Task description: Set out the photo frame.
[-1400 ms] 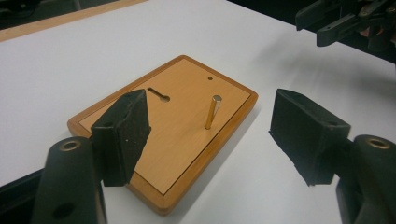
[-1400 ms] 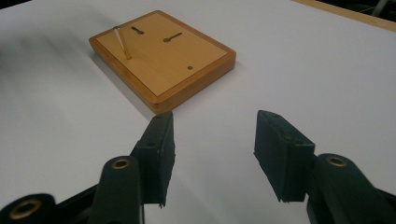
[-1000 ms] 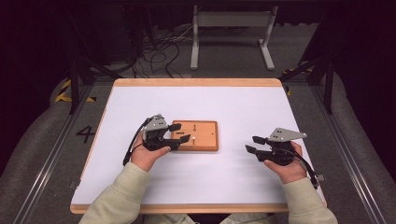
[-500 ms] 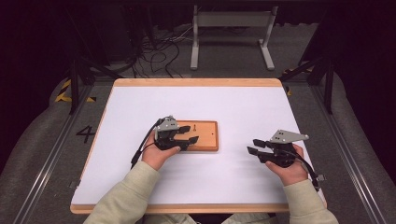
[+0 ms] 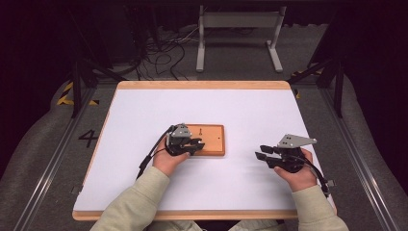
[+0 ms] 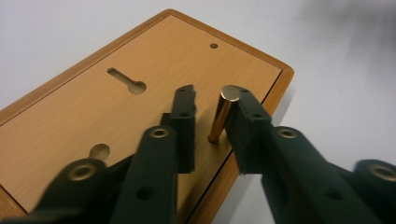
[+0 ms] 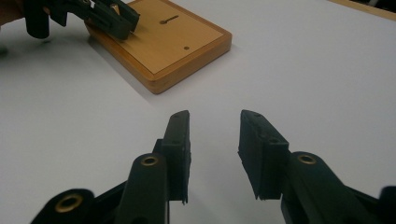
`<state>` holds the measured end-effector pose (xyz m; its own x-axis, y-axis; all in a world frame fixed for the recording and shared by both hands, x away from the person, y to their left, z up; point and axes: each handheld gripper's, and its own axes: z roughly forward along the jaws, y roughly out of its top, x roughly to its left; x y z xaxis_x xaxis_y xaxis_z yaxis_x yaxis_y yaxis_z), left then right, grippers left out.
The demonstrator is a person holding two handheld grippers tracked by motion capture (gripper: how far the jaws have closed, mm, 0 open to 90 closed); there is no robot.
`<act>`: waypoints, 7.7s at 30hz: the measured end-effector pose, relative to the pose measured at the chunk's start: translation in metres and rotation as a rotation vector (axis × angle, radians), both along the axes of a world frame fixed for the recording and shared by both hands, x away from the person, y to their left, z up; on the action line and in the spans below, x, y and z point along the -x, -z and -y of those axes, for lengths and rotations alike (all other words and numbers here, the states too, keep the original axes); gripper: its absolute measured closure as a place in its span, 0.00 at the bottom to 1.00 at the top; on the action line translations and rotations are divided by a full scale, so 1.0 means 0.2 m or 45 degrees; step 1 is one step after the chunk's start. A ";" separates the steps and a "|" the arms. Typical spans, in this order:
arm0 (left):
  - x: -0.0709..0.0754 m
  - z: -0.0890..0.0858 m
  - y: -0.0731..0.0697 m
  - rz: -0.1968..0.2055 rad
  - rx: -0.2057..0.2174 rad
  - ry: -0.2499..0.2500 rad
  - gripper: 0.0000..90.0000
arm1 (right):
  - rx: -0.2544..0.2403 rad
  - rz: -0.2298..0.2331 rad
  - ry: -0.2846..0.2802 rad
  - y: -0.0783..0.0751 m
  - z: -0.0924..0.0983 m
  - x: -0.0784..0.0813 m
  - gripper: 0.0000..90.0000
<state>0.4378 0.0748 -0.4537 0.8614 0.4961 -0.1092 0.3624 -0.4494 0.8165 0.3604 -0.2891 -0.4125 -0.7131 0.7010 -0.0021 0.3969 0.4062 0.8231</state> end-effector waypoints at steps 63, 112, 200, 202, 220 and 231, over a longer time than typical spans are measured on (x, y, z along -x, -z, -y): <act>0.27 0.04 0.04 0.774 -0.426 0.234 0.93 | -0.039 -0.142 -0.056 -0.05 -0.28 -0.27 0.40; 0.32 -0.04 -0.04 0.578 -0.278 0.240 0.63 | -0.219 -0.407 -0.197 0.07 -0.54 -0.58 0.49; 0.29 -0.70 -0.07 0.179 0.172 -0.381 0.46 | 0.240 -0.251 -0.463 0.11 -0.53 -0.02 1.00; 0.30 -0.70 -0.07 0.174 0.180 -0.385 0.46 | 0.218 -0.243 -0.435 0.12 -0.54 -0.03 1.00; 0.32 -0.71 -0.05 0.172 0.144 -0.396 0.45 | 0.078 -0.261 -0.195 0.15 -0.57 -0.27 1.00; 0.33 -0.70 -0.03 0.161 0.124 -0.393 0.45 | -0.084 -0.314 -0.059 0.17 -0.56 -0.45 1.00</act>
